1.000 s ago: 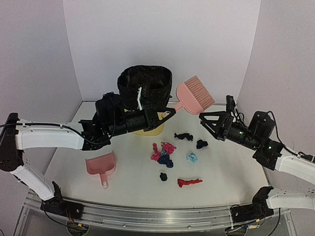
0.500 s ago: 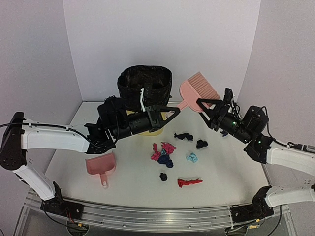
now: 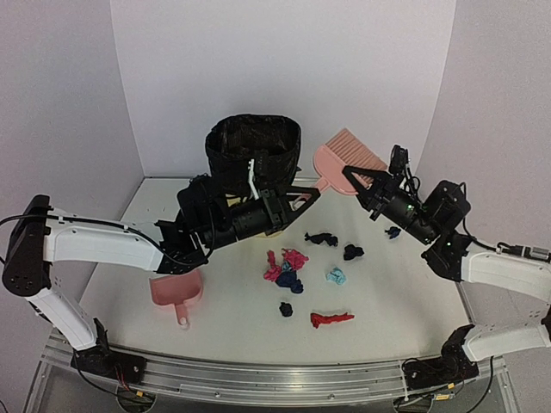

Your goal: Sweep away the paper scraps from the table

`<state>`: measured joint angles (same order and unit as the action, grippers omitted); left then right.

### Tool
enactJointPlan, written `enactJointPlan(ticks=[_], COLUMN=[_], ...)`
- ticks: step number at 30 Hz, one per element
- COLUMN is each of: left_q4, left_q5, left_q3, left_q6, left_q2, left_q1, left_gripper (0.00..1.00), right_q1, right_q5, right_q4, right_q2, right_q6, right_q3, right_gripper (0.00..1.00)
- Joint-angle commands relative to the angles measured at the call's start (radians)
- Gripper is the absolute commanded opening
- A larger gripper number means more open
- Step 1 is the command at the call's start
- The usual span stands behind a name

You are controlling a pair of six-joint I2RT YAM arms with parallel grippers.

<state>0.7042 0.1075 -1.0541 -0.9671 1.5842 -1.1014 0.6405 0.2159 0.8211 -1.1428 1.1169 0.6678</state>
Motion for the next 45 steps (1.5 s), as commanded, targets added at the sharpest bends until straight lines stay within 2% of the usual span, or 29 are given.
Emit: enactJointPlan(ticks=[1, 2, 3, 7, 12, 15, 19, 23, 32, 35, 38, 45], left_q4=[-0.063, -0.119, -0.188, -0.523, -0.748, -0.796, -0.72, -0.728, -0.566, -0.53, -0.518, -0.483], left_q5=[-0.056, -0.066, -0.077, -0.145, -0.18, -0.008, 0.322, 0.451, 0.633, 0.675, 0.695, 0.712], left_q3=[-0.003, 0.001, 0.0, -0.042, -0.031, -0.054, -0.056, -0.091, -0.079, -0.075, -0.075, -0.054], left_q6=[0.077, 0.097, 0.122, 0.194, 0.22, 0.224, 0.187, 0.199, 0.161, 0.146, 0.141, 0.118], left_q2=[-0.035, -0.06, -0.077, -0.179, -0.297, -0.303, -0.229, -0.157, -0.1, -0.085, -0.082, -0.087], left_q1=[0.0, -0.001, 0.0, 0.0, 0.019, 0.072, 0.148, 0.159, 0.159, 0.16, 0.159, 0.159], left_gripper=[0.77, 0.95, 0.99, 1.0, 1.0, 1.0, 0.99, 0.94, 0.79, 0.7, 0.55, 0.07], right_q1=[0.001, 0.001, 0.001, 0.001, 0.001, 0.001, 0.001, 0.001, 0.001, 0.001, 0.001, 0.001], right_q5=[0.009, 0.016, 0.029, 0.099, 0.309, 0.43, 0.564, 0.603, 0.745, 0.759, 0.773, 0.807], right_q4=[0.025, 0.021, 0.01, -0.112, -0.44, -0.502, -0.51, -0.51, -0.51, -0.51, -0.511, -0.521], right_q2=[0.007, 0.01, 0.014, 0.044, 0.045, 0.012, -0.035, -0.044, -0.115, -0.12, -0.127, -0.148], right_q6=[0.015, 0.006, -0.001, -0.065, -0.2, -0.235, -0.239, -0.252, -0.223, -0.231, -0.232, -0.243], right_q3=[0.024, 0.019, 0.012, -0.013, 0.072, 0.126, 0.178, 0.193, 0.243, 0.249, 0.253, 0.27], right_gripper=[0.0, 0.0, 0.0, 0.0, 0.0, 0.0, 0.0, 0.0, 0.0, 0.0, 0.0, 0.0])
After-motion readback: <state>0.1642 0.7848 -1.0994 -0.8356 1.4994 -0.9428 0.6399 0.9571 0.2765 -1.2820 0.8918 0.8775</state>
